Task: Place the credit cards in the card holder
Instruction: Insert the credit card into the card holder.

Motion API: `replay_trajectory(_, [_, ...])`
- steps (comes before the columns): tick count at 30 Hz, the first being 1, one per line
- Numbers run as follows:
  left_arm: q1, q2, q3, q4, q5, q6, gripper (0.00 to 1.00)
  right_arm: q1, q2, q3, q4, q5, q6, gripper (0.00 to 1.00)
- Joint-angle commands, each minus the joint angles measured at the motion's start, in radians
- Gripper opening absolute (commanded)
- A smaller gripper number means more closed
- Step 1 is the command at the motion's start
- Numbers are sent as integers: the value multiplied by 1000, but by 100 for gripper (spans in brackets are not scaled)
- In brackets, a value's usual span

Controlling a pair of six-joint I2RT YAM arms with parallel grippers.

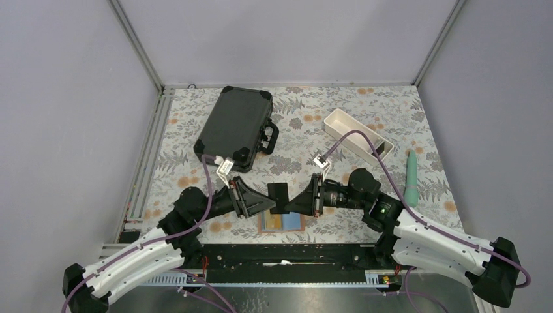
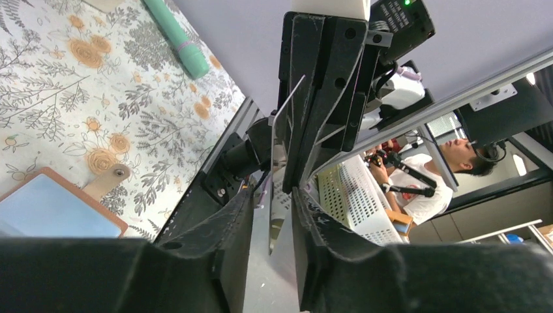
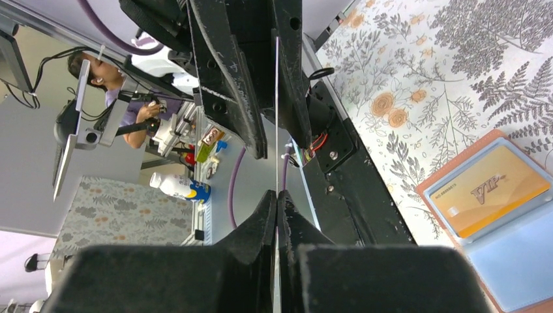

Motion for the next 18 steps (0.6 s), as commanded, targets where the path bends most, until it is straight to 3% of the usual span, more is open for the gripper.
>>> replay_trajectory(1, [1, 34, 53, 62, 67, -1, 23, 6, 17, 17, 51, -61, -12, 0])
replay_trajectory(3, [2, 30, 39, 85, 48, -10, 19, 7, 21, 14, 60, -76, -7, 0])
replay_trajectory(7, [1, 21, 12, 115, 26, -37, 0, 7, 16, 15, 27, -58, -11, 0])
replay_trajectory(8, [1, 19, 7, 115, 21, -39, 0, 7, 10, 17, -1, -33, -17, 4])
replay_trajectory(9, [1, 15, 1, 106, 11, -40, 0, 7, 1, 27, -53, 10, -26, 16])
replay_trajectory(11, [1, 3, -5, 16, -28, -33, 0, 7, -14, 54, -197, 139, -53, 51])
replay_trajectory(12, [2, -3, -6, -32, -51, -26, 0, 7, -19, 66, -283, 209, -67, 60])
replay_trajectory(14, [2, -8, -12, -133, -94, -16, 0, 7, -22, 77, -428, 322, -97, 69])
replay_trajectory(18, [14, 44, -24, -272, -138, -34, 0, 7, 24, 76, -624, 515, -83, 71])
